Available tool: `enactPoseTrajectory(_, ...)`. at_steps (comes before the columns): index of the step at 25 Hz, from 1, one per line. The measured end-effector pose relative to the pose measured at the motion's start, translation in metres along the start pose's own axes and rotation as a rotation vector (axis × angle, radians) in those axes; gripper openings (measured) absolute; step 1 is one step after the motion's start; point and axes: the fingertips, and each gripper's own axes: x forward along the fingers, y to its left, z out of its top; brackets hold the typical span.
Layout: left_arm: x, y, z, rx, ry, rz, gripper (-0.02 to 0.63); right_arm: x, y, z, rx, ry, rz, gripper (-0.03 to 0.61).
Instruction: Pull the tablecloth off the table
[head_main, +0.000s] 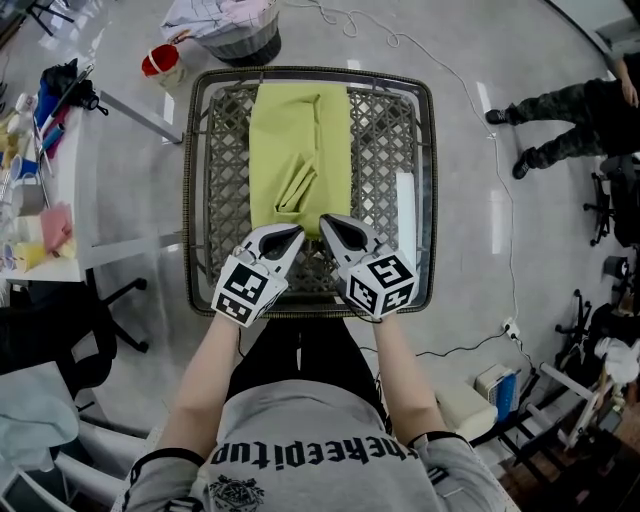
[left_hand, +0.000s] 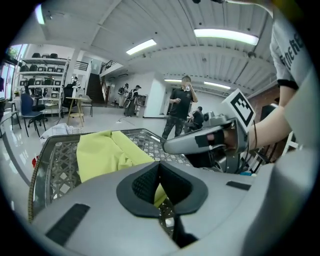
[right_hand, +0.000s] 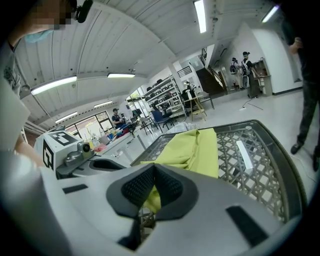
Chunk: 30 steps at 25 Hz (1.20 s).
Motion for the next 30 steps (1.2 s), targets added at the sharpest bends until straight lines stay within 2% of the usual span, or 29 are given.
enactPoseTrajectory(12,-0.021,0.007,0.021,-0.041,-0.057,0.033,0.014,-0.004,0.022,0.017,-0.053,-0.021,0.008,0.011)
enactPoseTrajectory(30,-0.069,-0.015,0.073,0.031,-0.199,0.026,0.014,-0.044,0.074,0.065,-0.141,-0.146,0.018,0.011)
